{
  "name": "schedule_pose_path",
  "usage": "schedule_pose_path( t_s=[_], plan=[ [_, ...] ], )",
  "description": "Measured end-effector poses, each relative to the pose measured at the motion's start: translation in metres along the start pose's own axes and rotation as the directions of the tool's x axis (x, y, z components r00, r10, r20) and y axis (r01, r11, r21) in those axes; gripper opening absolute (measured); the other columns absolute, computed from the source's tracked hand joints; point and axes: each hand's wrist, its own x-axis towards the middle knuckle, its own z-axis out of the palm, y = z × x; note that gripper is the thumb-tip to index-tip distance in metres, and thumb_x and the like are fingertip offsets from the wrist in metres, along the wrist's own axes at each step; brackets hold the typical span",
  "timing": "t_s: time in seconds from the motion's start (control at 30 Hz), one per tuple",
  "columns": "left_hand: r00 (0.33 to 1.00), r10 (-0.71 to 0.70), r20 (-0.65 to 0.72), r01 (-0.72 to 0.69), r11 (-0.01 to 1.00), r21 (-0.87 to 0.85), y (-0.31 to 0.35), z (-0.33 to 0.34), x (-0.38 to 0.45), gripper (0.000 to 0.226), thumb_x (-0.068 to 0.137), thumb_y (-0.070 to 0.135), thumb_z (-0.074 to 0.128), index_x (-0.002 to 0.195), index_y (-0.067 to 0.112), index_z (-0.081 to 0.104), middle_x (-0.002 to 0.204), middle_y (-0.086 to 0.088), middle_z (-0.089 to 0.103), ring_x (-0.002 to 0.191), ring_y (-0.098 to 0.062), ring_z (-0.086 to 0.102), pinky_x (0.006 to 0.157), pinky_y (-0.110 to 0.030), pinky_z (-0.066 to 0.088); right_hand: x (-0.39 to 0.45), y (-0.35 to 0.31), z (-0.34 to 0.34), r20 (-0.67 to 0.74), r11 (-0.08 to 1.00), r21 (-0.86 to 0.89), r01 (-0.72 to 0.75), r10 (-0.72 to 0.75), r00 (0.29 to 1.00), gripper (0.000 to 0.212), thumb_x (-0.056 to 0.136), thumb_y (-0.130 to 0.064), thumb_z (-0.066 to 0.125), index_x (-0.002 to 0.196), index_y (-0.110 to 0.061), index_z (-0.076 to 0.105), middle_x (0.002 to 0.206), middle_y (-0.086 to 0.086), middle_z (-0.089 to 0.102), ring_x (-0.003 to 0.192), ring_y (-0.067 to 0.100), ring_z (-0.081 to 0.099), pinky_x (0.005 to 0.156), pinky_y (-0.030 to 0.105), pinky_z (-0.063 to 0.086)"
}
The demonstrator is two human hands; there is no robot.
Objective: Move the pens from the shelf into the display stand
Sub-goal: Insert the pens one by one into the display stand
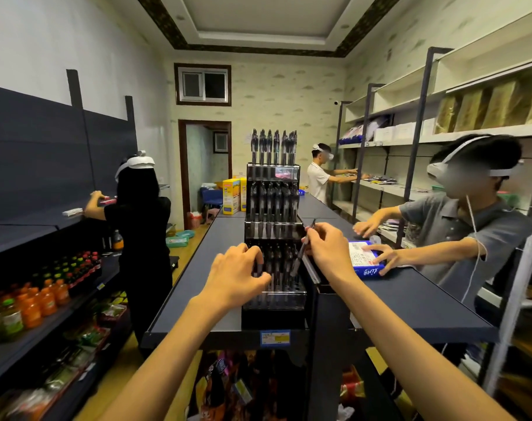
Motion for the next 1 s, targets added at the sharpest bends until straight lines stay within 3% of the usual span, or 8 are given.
schedule_pose_path(
  t_s=[0.13,0.23,0.33,0.5,0.63,0.77,0.87,1.0],
  plan=[
    [0.999,-0.009,-0.049,0.01,0.999,0.032,-0.014,-0.003,0.0,0.034,0.072,0.064,0.042,0.088,0.037,0.055,0.081,0.015,0.047,0.083,-0.01,0.049,0.072,-0.033,0.033,-0.002,0.005,0.003,-0.02,0.948,-0.272,0.164,-0.176,0.984,0.02,0.101,-0.021,0.058,0.105,-0.006,0.069,0.096,0.011,0.074,0.081,0.023,0.061,0.068,0.025,0.032],
    [0.999,-0.007,-0.046,0.008,1.0,0.023,-0.016,-0.005,-0.001,0.035,0.072,0.065,0.042,0.087,0.037,0.057,0.081,0.014,0.049,0.083,-0.009,0.051,0.072,-0.032,0.034,-0.004,0.009,0.009,-0.006,0.937,-0.3,0.18,-0.19,0.982,0.022,0.101,-0.022,0.059,0.114,-0.006,0.067,0.102,0.012,0.074,0.089,0.024,0.066,0.073,0.025,0.039],
    [0.999,0.0,-0.044,0.001,1.0,0.027,-0.017,-0.008,-0.002,0.035,0.074,0.064,0.041,0.087,0.037,0.058,0.081,0.014,0.05,0.082,-0.009,0.05,0.073,-0.032,0.034,-0.005,0.01,0.012,-0.004,0.928,-0.319,0.191,-0.203,0.979,0.022,0.101,-0.024,0.06,0.114,-0.007,0.067,0.102,0.01,0.074,0.084,0.016,0.062,0.073,0.023,0.041],
    [0.999,0.009,-0.032,-0.008,0.999,0.045,-0.02,-0.012,-0.004,0.034,0.076,0.064,0.042,0.087,0.036,0.058,0.081,0.014,0.051,0.083,-0.01,0.05,0.075,-0.032,0.034,-0.001,0.01,0.015,0.007,0.917,-0.333,0.218,-0.229,0.973,0.02,0.098,-0.017,0.064,0.11,-0.003,0.071,0.104,0.015,0.074,0.096,0.029,0.067,0.082,0.033,0.047],
    [1.0,0.006,-0.024,-0.005,0.999,0.051,-0.02,-0.013,-0.004,0.031,0.078,0.063,0.044,0.087,0.037,0.058,0.08,0.014,0.051,0.082,-0.009,0.05,0.075,-0.031,0.034,-0.001,0.017,0.016,0.032,0.886,-0.433,0.166,-0.169,0.985,0.022,0.095,-0.025,0.068,0.111,-0.009,0.073,0.103,0.012,0.075,0.099,0.031,0.068,0.08,0.033,0.048],
    [1.0,-0.012,-0.009,0.012,0.999,0.037,-0.02,-0.014,-0.004,0.029,0.077,0.063,0.043,0.085,0.039,0.056,0.08,0.015,0.05,0.082,-0.008,0.05,0.074,-0.031,0.034,-0.006,0.027,0.02,0.045,0.817,-0.565,0.116,-0.111,0.993,0.022,0.093,-0.034,0.068,0.108,-0.018,0.075,0.106,0.011,0.068,0.114,0.028,0.056,0.085,0.035,0.049],
    [1.0,-0.026,-0.009,0.026,0.999,0.022,-0.022,-0.013,-0.005,0.025,0.077,0.063,0.043,0.083,0.041,0.053,0.078,0.016,0.049,0.08,-0.006,0.05,0.073,-0.03,0.035,-0.009,0.031,0.022,0.044,0.781,-0.611,0.125,-0.125,0.991,0.023,0.093,-0.035,0.069,0.1,-0.015,0.079,0.1,0.009,0.069,0.118,0.027,0.049,0.083,0.035,0.05],
    [0.999,-0.036,-0.003,0.036,0.999,-0.003,-0.022,-0.011,-0.005,0.023,0.077,0.063,0.044,0.081,0.041,0.052,0.076,0.017,0.048,0.078,-0.005,0.049,0.073,-0.03,0.033,-0.011,0.03,0.022,0.079,0.763,-0.634,0.126,-0.098,0.992,0.026,0.094,-0.035,0.069,0.096,-0.013,0.08,0.106,0.011,0.07,0.127,0.031,0.046,0.093,0.037,0.049]
  ],
)
